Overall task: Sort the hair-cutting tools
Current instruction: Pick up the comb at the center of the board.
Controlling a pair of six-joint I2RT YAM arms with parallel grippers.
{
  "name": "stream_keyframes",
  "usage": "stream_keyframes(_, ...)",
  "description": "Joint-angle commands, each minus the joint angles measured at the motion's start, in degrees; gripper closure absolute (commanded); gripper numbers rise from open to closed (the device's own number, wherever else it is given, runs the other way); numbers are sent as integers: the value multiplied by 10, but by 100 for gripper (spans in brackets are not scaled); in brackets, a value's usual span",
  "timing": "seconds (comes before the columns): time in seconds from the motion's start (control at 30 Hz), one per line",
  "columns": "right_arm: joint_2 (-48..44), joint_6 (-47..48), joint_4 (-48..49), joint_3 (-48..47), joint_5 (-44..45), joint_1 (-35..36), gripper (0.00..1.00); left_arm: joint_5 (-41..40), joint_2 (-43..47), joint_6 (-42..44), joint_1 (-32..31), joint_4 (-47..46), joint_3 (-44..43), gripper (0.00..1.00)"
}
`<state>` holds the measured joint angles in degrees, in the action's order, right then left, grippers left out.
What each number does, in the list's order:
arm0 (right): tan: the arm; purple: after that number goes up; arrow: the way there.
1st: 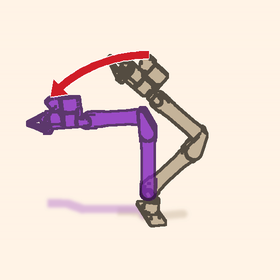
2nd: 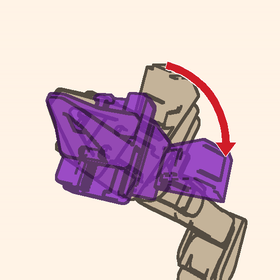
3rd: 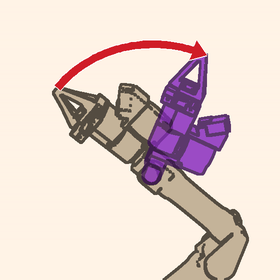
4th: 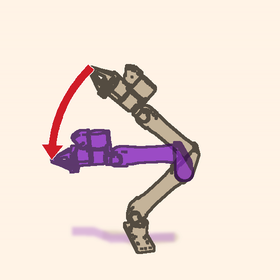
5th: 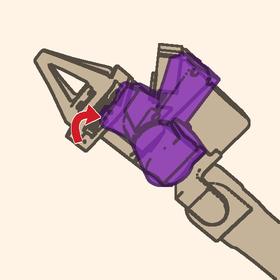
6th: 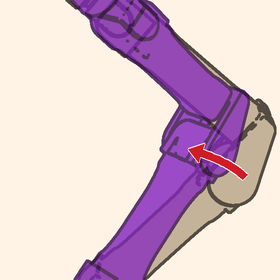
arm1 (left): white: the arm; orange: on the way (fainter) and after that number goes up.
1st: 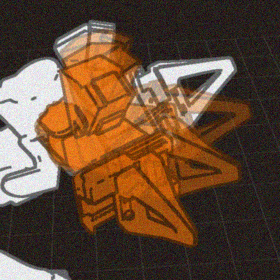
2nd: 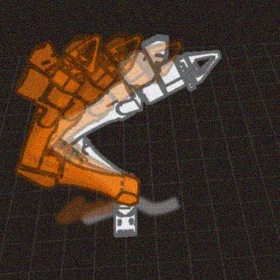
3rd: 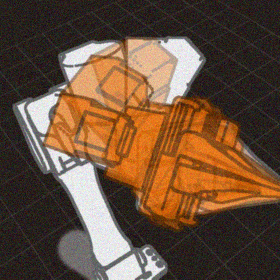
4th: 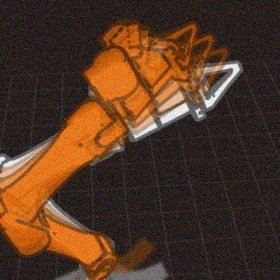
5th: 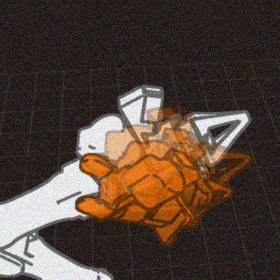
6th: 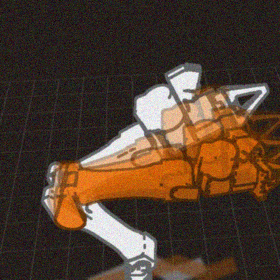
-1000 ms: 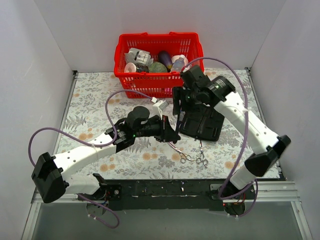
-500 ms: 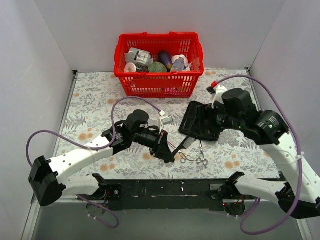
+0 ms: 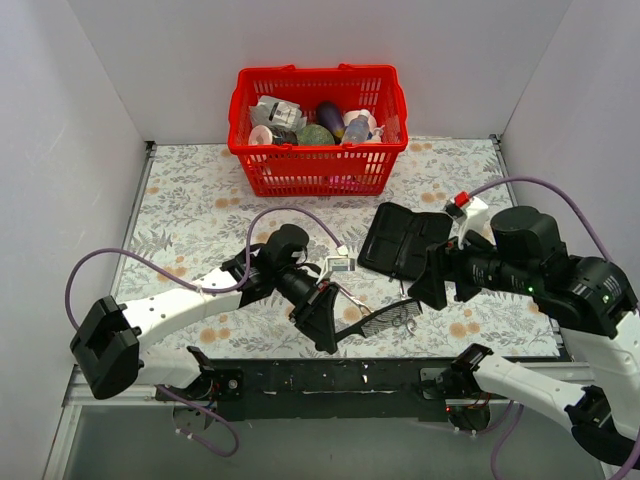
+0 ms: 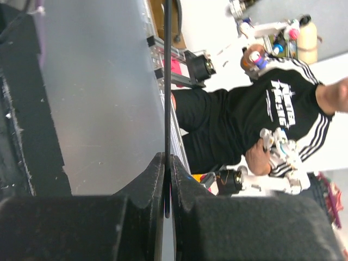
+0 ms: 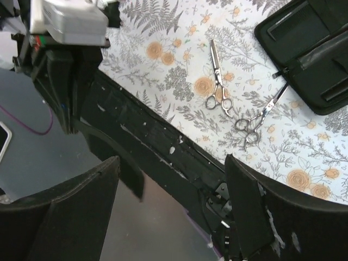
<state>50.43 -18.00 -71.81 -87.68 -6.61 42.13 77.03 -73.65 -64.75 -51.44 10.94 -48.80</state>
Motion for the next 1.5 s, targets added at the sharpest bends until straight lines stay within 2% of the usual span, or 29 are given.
stream_keyframes(0.0,-42,17,-6,22,-51,0,16,100,31,17,2,-53,-4,100)
stream_keyframes(0.3,-82,3,83,70,-208,0,23,131,26,24,2,-61,-5,100)
stream_keyframes(0.43,-73,1,110,70,-234,0,25,131,29,30,2,-60,0,100)
stream_keyframes(0.53,-61,3,119,67,-250,0,29,129,32,31,2,-61,3,100)
stream_keyframes(0.7,-40,1,125,67,-291,0,48,125,33,35,2,-61,9,100)
stream_keyframes(0.77,-38,0,126,67,-299,0,52,125,33,37,2,-60,11,100)
stream_keyframes(0.9,-39,1,122,65,-327,0,53,122,35,36,2,-60,11,100)
stream_keyframes(1.2,-43,17,72,63,-303,0,53,126,30,38,6,-57,2,100)
stream_keyframes(1.37,-47,17,63,68,-309,0,57,127,25,40,8,-51,-2,100)
stream_keyframes(1.47,-47,17,62,69,-307,0,63,126,23,42,8,-50,-4,100)
